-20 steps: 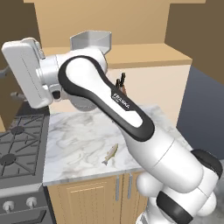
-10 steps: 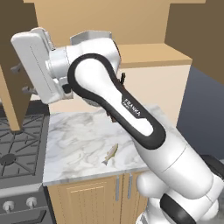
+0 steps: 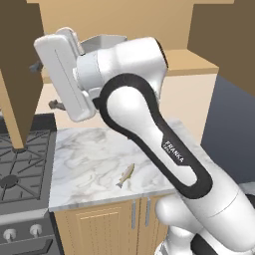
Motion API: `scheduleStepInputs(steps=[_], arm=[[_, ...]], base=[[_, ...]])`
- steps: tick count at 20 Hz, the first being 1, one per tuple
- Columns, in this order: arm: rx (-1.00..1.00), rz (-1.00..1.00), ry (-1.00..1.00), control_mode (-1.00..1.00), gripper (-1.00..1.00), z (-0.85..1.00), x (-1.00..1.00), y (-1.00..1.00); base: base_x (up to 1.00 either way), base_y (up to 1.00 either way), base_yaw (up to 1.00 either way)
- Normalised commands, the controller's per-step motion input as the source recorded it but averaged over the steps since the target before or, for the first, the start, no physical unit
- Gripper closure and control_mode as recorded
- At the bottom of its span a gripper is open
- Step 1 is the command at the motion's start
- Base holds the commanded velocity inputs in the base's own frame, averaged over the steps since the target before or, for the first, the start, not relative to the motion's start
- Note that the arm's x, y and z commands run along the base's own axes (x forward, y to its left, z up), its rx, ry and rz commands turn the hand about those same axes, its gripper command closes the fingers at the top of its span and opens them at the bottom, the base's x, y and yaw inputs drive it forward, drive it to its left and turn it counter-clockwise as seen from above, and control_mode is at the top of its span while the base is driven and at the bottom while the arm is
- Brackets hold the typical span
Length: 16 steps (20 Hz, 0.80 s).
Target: Retrieve the tupperware from the cabinet, then place the raw meat into the tupperware to avoid contamination.
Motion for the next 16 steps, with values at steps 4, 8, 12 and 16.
scheduleStepInputs(steps=[4,8,12,16], arm=[[-0.09,-0.15,0.00,-1.00,-1.00,-0.02,-0.29,-0.63],[-0.15,-0.10,0.00,-1.00,-1.00,-0.30,-0.29,-0.71],[-0.17,-0.06,-0.04,-1.00,-1.00,-0.37,-0.28,-0.79],[-0.17,-0.02,-0.11,-1.00,-1.00,-0.32,-0.10,-0.70]], base=[[0.00,0.00,0.00],[0.00,0.00,0.00],[0.00,0.00,0.00],[0.00,0.00,0.00]])
